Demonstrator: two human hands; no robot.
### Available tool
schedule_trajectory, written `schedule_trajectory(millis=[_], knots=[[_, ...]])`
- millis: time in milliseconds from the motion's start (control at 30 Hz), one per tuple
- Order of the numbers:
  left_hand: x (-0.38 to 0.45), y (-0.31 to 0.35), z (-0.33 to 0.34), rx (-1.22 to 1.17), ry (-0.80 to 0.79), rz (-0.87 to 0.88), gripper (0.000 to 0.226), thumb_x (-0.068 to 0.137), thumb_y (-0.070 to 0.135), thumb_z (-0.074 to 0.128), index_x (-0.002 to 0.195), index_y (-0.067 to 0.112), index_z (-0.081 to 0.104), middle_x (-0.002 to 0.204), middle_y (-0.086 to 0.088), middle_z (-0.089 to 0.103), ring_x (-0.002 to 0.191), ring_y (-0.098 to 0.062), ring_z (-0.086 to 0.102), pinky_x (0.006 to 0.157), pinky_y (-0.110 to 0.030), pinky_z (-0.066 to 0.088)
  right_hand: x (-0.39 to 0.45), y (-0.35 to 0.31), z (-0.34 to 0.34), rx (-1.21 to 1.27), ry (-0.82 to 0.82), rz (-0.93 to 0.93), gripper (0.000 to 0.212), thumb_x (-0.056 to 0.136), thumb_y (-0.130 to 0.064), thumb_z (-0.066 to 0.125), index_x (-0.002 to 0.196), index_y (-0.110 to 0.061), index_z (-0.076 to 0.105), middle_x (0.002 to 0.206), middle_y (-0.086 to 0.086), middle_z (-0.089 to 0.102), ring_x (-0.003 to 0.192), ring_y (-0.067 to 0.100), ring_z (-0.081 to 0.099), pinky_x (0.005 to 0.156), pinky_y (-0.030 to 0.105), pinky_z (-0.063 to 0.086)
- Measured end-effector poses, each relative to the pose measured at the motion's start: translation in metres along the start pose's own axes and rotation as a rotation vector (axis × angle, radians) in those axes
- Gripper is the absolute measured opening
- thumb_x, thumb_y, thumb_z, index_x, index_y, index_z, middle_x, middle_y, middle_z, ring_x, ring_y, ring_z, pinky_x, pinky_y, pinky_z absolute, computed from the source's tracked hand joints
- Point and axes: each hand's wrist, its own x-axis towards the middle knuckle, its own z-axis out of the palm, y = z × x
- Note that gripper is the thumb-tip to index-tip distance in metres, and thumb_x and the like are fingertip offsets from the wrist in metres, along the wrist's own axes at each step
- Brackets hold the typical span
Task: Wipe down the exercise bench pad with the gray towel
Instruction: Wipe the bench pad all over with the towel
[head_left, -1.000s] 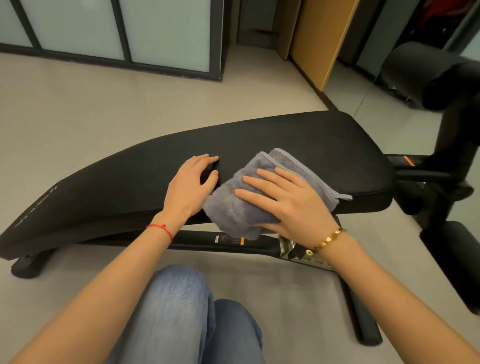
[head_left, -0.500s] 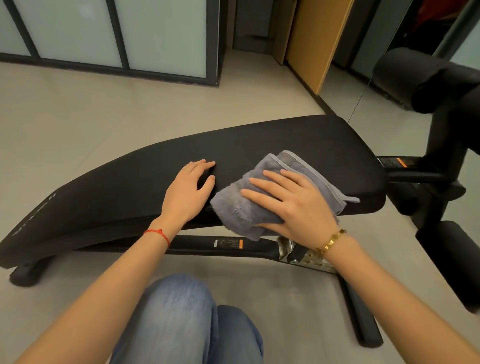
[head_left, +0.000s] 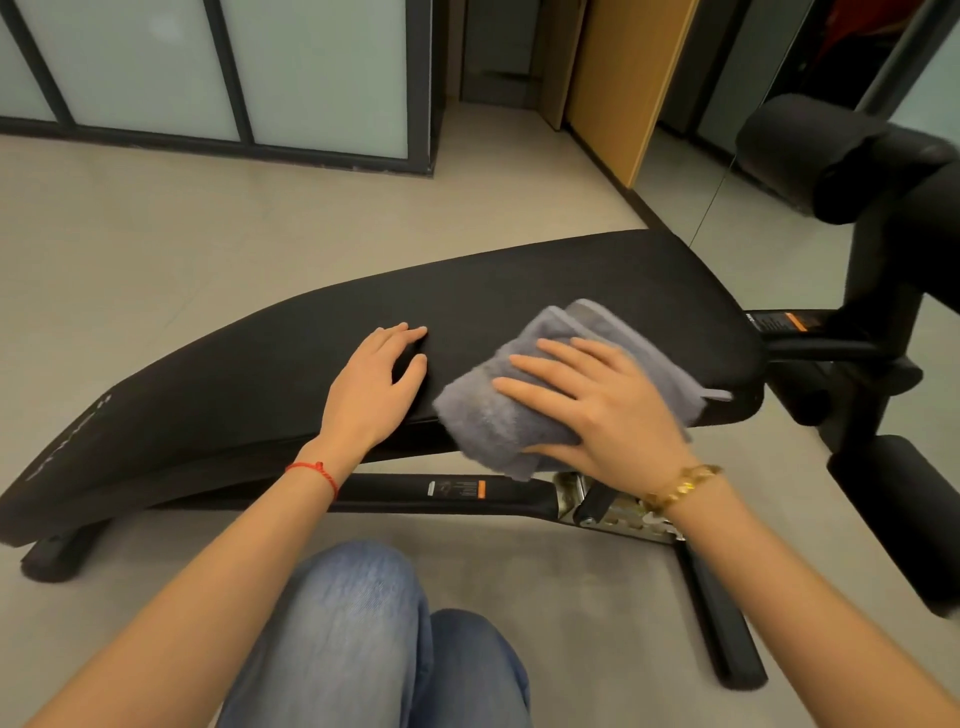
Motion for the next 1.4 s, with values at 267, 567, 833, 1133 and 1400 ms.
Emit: schedule_trajectory(millis=[267, 567, 833, 1133, 1400], knots=[[0.0, 0.006, -0.006, 0.032, -0.041, -0.012, 0.046, 0.099, 0.041, 0.039, 0.144, 0.034, 0.04, 0.155, 0.01, 0.035, 0.147, -0.012, 0.022, 0.116, -0.041, 0.026, -0.053, 0.037, -0.016, 0.03, 0.106, 0.095, 0.054, 0.092, -0.051, 0.052, 0.14, -0.028, 0.046, 0.147, -0.001, 0.044, 0.139, 0.022, 0.037, 0.115, 0.046, 0.027], [0.003, 0.068, 0.01, 0.003, -0.058, 0.182, 0.049, 0.097, 0.04, 0.043, 0.145, 0.029, 0.041, 0.152, 0.009, 0.039, 0.143, -0.01, 0.029, 0.117, -0.036, 0.028, -0.053, 0.052, -0.024, 0.278, 0.3, 0.441, 0.062, 0.083, -0.058, 0.059, 0.133, -0.021, 0.054, 0.136, 0.0, 0.055, 0.134, 0.018, 0.042, 0.113, 0.047, 0.029], [0.022, 0.117, 0.04, 0.015, -0.118, 0.245, 0.053, 0.099, 0.042, 0.039, 0.148, 0.024, 0.035, 0.155, 0.002, 0.034, 0.145, -0.015, 0.025, 0.121, -0.038, 0.02, -0.017, 0.118, -0.029, 0.549, 0.174, 0.952, 0.052, 0.081, -0.057, 0.06, 0.126, -0.032, 0.055, 0.124, -0.003, 0.061, 0.114, 0.019, 0.055, 0.099, 0.04, 0.045], [0.018, 0.12, 0.044, 0.033, -0.072, 0.221, 0.051, 0.1, 0.041, 0.037, 0.148, 0.024, 0.035, 0.155, 0.004, 0.034, 0.145, -0.014, 0.027, 0.12, -0.038, 0.022, -0.052, 0.093, -0.037, 0.706, 0.255, 1.094, 0.05, 0.088, -0.045, 0.059, 0.133, -0.026, 0.047, 0.111, -0.01, 0.054, 0.1, 0.007, 0.051, 0.084, 0.019, 0.041], [0.017, 0.12, 0.041, 0.016, -0.067, 0.2, 0.05, 0.099, 0.042, 0.039, 0.147, 0.027, 0.036, 0.155, 0.007, 0.034, 0.144, -0.012, 0.028, 0.119, -0.035, 0.023, -0.001, 0.154, -0.027, 0.744, -0.022, 1.165, 0.065, 0.079, -0.056, 0.063, 0.134, -0.022, 0.051, 0.129, 0.007, 0.058, 0.12, 0.03, 0.053, 0.102, 0.045, 0.045]])
